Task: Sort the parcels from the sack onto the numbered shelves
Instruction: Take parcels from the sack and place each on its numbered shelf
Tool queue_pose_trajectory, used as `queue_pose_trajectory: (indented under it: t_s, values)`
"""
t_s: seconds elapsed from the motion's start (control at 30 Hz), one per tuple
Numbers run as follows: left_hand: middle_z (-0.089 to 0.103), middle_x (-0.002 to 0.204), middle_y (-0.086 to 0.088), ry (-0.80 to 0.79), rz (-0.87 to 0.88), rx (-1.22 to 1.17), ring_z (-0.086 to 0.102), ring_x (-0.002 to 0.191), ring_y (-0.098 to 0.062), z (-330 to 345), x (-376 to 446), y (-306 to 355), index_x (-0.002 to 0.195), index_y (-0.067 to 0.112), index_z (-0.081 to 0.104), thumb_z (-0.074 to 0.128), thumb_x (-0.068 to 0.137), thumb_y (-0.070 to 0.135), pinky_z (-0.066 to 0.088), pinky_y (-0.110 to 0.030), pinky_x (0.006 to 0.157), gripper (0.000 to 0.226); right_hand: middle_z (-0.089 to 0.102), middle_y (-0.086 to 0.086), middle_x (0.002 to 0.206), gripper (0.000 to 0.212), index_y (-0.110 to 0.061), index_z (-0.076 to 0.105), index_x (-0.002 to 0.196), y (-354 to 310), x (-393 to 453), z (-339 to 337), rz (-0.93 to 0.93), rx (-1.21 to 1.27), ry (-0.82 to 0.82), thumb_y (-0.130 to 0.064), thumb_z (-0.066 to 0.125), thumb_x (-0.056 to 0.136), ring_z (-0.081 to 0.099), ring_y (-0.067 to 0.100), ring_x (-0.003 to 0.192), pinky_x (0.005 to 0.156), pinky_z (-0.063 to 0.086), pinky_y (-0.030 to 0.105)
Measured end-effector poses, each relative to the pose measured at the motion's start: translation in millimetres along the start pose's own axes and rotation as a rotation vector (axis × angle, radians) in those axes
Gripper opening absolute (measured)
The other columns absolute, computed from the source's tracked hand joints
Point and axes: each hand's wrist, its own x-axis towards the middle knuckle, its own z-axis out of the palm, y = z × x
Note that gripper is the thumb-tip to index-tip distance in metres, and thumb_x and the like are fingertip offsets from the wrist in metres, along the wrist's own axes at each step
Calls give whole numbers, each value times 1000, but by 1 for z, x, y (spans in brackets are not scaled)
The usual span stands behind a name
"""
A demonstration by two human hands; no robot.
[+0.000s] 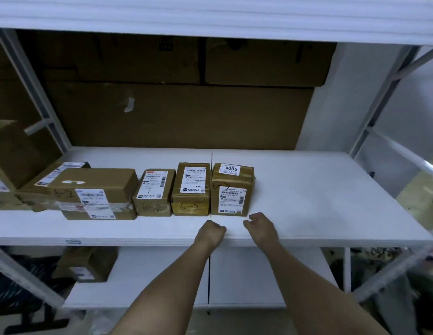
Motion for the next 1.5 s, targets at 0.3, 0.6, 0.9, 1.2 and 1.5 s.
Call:
queue_pose_trajectory:
  t_s: [0.3, 0.6, 0.9, 1.2, 1.5]
  values:
    - [69, 95, -14, -99, 44, 181, 69, 86, -28, 56, -25, 9, 82, 9, 57, 50, 89, 21, 45, -27, 68, 15, 67, 4, 82, 20, -20, 54, 67, 61, -22, -37, 75, 24, -40, -25, 54, 86, 67, 27, 86, 81, 54, 38]
    - [61, 83, -11, -174, 89, 252, 57, 70, -22, 181, -70, 46, 75, 11, 48, 49, 92, 19, 36, -23, 57, 20, 63, 8, 80, 30, -10, 54, 74, 164, -56, -145, 160, 14, -28, -31, 50, 96, 63, 28, 80, 75, 50, 37]
    - [60, 86, -11, -280, 117, 302, 54, 70, -22, 374, -133, 79, 97, 0, 58, 45, 94, 25, 37, -25, 60, 29, 62, 10, 98, 28, -9, 61, 91, 319, -87, -292, 379, -40, 48, -35, 52, 94, 60, 26, 89, 71, 47, 32]
    - [65, 110, -14, -432, 139, 415, 64, 95, -28, 516, -160, 130, 109, 5, 55, 46, 93, 33, 47, -31, 73, 34, 46, 2, 73, 35, -21, 39, 65, 423, -96, -385, 490, -35, 115, -33, 49, 95, 50, 24, 83, 71, 36, 32]
    - [62, 86, -19, -571, 103, 418, 61, 79, -32, 657, -120, 170, 115, -9, 56, 51, 88, 32, 51, -37, 71, 50, 55, 2, 82, 24, -18, 50, 78, 519, -42, -465, 590, -1, 70, -36, 51, 94, 56, 25, 88, 77, 42, 33]
